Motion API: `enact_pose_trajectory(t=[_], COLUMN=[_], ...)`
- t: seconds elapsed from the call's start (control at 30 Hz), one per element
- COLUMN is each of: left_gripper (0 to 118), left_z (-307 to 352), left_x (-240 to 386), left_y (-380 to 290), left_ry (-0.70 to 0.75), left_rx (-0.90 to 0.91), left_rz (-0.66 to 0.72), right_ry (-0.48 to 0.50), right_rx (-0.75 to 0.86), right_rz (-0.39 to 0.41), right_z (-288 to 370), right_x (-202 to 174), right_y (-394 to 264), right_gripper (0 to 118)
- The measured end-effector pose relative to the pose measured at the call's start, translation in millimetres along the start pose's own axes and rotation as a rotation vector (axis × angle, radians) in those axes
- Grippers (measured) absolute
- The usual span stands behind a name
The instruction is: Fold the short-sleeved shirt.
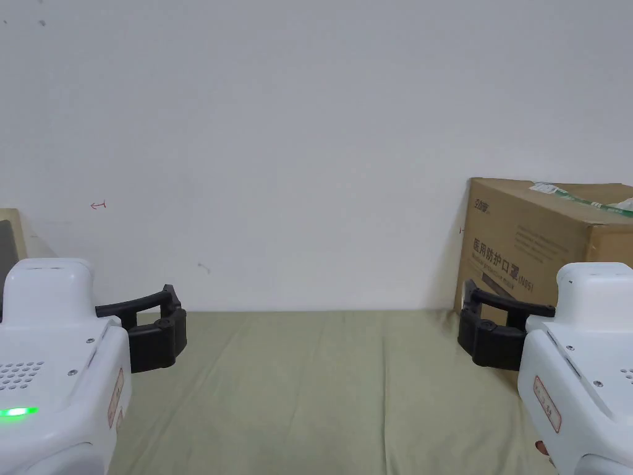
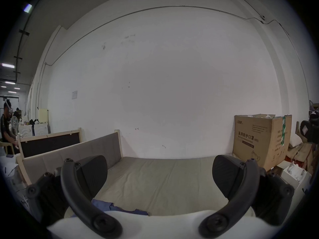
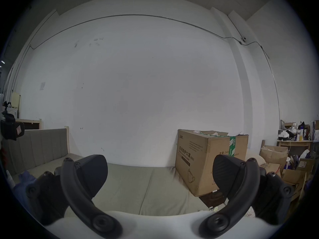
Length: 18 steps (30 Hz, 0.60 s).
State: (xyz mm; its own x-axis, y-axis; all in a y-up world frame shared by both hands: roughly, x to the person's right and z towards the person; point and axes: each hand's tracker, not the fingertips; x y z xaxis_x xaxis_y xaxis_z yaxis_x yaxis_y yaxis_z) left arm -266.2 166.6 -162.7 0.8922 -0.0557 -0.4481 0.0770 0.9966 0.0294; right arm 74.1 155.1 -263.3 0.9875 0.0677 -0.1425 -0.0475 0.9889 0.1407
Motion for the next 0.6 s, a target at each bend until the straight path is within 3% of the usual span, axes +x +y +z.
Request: enact_pose_trajectory(t=[0.6], left_gripper=[118], left_z=[-3.9], left_x=[2.1], left_y=[1.8], left_ry=[0.004], left_rx=[0.0], left_rz=[-0.012], right_ry=[-0.007], right_rx=[0.005], right_rz=[0.004], right_z=[-2.8], right_x=[-1.2], right_y=[-2.2], right_gripper=[118])
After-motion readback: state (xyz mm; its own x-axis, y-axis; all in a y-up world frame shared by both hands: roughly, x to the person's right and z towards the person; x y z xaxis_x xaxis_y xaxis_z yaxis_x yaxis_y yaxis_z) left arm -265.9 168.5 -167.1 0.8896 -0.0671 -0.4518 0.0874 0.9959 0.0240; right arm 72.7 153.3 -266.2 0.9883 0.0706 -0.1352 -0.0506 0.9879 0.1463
